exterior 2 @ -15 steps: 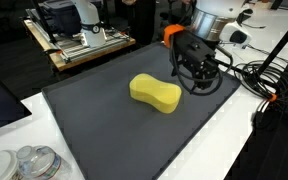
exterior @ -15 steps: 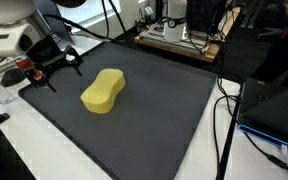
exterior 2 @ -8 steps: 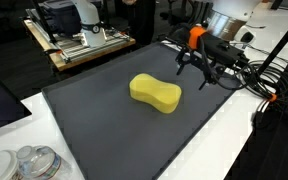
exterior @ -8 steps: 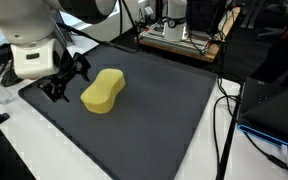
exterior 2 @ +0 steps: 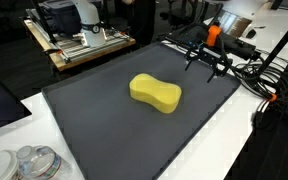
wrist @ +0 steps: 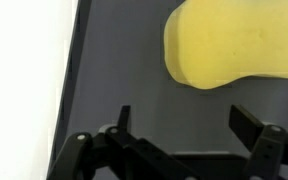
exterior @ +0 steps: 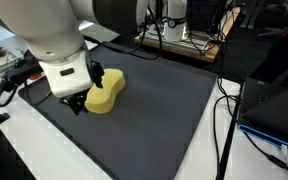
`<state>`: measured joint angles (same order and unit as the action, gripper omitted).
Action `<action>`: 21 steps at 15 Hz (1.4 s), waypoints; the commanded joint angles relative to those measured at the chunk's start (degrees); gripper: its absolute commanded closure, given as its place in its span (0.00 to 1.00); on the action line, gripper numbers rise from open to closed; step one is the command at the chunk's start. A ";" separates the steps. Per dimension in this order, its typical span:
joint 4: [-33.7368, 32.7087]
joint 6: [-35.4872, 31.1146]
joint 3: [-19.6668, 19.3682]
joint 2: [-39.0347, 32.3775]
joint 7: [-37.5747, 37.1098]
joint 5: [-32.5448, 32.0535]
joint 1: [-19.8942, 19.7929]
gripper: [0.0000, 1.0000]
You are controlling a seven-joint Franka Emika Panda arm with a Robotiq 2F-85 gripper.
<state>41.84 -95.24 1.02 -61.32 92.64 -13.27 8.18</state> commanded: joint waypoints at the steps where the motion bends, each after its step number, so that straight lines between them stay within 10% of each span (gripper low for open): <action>1: -1.86 5.33 -1.62 -0.90 -2.75 -1.30 2.27 0.00; 10: 4.63 8.93 -1.84 3.68 -13.15 -0.30 5.53 0.00; 21: 29.97 1.91 -1.94 22.30 -22.60 -1.28 5.89 0.00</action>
<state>60.47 -88.48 -0.61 -46.75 73.17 -13.38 13.63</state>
